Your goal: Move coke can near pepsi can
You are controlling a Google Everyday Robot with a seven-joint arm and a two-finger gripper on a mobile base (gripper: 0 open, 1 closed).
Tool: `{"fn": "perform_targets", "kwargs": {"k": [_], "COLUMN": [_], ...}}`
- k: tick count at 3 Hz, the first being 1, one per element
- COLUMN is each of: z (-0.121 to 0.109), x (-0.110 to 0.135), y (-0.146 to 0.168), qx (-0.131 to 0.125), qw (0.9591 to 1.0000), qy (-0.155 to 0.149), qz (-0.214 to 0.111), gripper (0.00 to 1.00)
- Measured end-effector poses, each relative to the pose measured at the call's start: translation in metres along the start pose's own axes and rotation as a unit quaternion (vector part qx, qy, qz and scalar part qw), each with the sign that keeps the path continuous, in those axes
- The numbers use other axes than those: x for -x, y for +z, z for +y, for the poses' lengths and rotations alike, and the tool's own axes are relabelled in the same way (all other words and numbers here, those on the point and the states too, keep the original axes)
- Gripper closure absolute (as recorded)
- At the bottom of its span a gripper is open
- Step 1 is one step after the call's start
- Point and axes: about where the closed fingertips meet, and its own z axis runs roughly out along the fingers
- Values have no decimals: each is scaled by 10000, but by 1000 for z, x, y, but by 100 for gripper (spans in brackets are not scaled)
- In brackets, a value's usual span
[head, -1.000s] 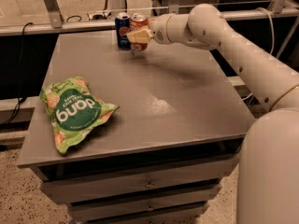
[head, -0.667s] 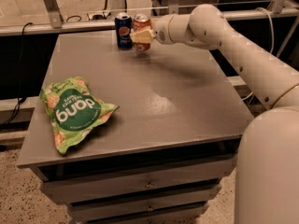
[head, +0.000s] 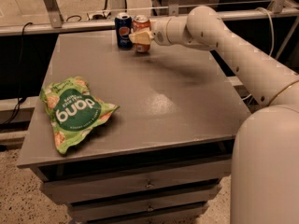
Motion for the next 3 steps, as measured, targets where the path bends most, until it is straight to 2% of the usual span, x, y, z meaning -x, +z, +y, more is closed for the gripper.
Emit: {"fn": "perform_targets", "kwargs": {"k": [1,2,3], "z": [3,6,-1], "x": [-1,-2,2], "y": [4,4,-23], "qx": [44,94,137], "qw": [10000,9999,9998], "qy": [37,66,-51], "qz": [9,-5,-98], "gripper": [0,0,0]}}
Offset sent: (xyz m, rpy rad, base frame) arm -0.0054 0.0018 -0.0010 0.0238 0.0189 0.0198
